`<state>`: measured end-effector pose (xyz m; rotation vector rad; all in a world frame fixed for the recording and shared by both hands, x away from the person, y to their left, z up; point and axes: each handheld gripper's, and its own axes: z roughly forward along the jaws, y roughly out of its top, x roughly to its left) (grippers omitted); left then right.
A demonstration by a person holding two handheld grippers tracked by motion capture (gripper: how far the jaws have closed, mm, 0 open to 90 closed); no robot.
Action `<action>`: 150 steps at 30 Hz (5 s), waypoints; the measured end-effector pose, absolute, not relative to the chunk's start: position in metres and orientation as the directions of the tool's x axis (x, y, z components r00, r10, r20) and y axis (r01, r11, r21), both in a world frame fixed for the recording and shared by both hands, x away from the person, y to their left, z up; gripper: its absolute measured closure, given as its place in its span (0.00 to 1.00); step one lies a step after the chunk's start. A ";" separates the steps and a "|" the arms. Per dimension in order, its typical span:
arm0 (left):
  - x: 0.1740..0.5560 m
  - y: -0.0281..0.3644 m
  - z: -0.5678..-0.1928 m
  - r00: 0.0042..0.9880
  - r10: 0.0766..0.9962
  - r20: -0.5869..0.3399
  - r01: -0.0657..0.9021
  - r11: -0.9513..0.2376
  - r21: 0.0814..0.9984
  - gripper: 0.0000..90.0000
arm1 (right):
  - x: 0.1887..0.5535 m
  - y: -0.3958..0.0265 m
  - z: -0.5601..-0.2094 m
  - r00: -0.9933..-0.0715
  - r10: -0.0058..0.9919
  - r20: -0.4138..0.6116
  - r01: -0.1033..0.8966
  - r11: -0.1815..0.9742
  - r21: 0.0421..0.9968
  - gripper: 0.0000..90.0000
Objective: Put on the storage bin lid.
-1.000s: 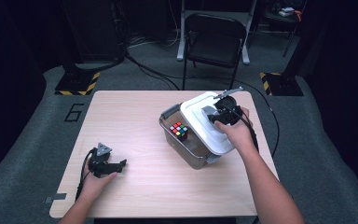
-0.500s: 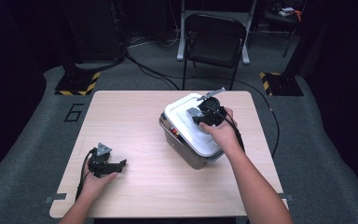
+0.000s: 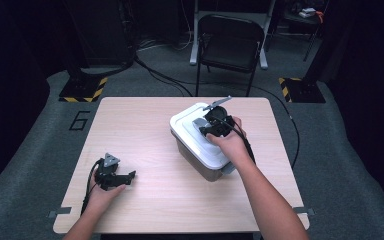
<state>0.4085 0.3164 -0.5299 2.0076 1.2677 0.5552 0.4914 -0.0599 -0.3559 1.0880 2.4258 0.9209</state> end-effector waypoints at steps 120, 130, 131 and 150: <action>0.408 0.316 -0.530 0.433 0.902 -0.006 0.607 -0.286 0.742 0.15 | 0.446 -0.172 -0.352 -0.472 0.881 -0.019 0.575 0.324 0.751 0.41; 0.408 0.316 -0.530 0.432 0.902 -0.006 0.607 -0.286 0.742 0.15 | 0.440 -0.203 -0.367 -0.405 0.914 0.013 0.600 0.255 0.758 0.41; 0.408 0.316 -0.530 0.433 0.902 -0.006 0.607 -0.286 0.742 0.15 | 0.439 -0.208 -0.369 -0.396 0.918 0.009 0.599 0.251 0.760 0.41; 0.408 0.316 -0.530 0.432 0.902 -0.007 0.607 -0.285 0.742 0.15 | 0.429 -0.237 -0.411 -0.316 0.948 0.022 0.644 0.198 0.739 0.41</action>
